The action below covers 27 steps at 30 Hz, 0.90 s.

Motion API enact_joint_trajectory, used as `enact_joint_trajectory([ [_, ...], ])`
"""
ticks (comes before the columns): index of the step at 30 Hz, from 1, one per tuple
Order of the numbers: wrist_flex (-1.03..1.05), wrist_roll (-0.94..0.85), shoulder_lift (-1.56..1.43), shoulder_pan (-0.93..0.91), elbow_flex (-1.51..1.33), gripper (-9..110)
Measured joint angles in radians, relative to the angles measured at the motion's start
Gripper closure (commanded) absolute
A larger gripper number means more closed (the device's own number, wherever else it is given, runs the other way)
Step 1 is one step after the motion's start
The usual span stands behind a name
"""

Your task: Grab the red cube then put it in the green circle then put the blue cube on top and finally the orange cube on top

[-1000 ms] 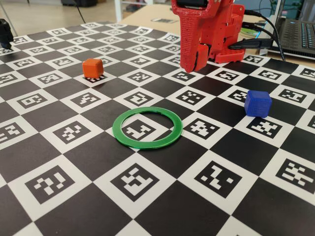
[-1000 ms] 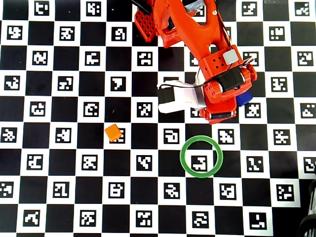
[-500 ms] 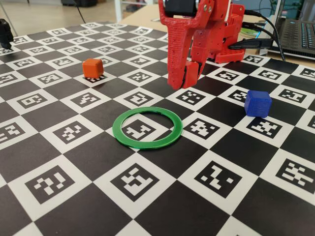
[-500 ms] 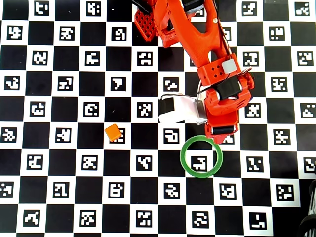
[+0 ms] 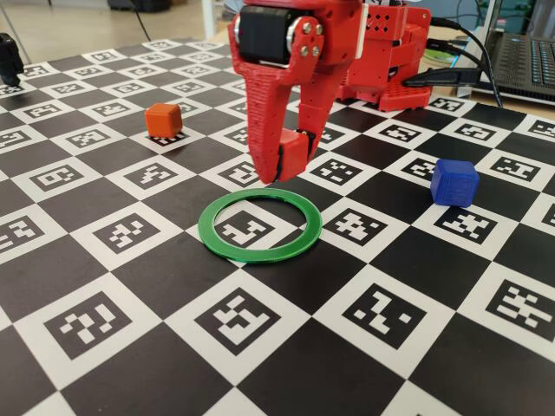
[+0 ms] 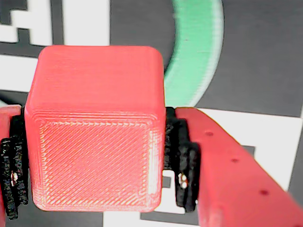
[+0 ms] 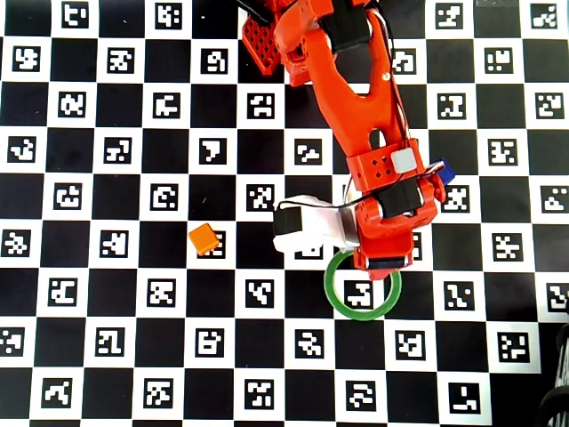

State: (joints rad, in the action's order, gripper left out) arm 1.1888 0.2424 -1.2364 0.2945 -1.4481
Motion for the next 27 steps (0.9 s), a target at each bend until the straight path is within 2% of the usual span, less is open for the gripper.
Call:
enact_joint_trajectory([
  [10,0.0,0.006,0.133,0.0,0.123,88],
  [27,-0.032,-0.012,0.212,-0.035,0.133,88],
])
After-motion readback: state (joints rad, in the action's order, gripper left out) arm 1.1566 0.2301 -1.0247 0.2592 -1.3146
